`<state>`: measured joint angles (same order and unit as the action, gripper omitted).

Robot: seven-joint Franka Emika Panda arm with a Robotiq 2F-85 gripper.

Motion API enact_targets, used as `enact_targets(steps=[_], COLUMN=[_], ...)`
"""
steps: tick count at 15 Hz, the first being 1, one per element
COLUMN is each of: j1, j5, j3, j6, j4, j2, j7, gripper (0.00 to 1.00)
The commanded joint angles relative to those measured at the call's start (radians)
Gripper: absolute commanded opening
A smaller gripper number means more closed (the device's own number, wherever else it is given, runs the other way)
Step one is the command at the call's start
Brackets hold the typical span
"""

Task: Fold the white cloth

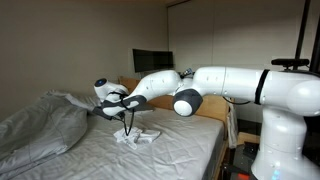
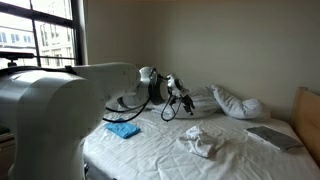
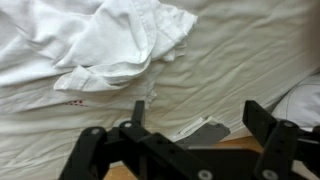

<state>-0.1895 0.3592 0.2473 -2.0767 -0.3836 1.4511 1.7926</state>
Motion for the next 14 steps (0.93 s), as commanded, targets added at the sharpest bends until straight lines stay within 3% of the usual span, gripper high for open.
enact_targets(steps=[1,9,14], j1=[-0.018,-0.012,0.034], j5=[-0.055,-0.071,-0.110], j3=[-0.020,-0.023,-0.045], j6=[0.213,0.575,0.662], j4=[0.016,0.030,0.030], j2=[-0.061,-0.235,-0.301], j7=[-0.038,-0.186,-0.165], gripper=[1.00,1.00,1.00])
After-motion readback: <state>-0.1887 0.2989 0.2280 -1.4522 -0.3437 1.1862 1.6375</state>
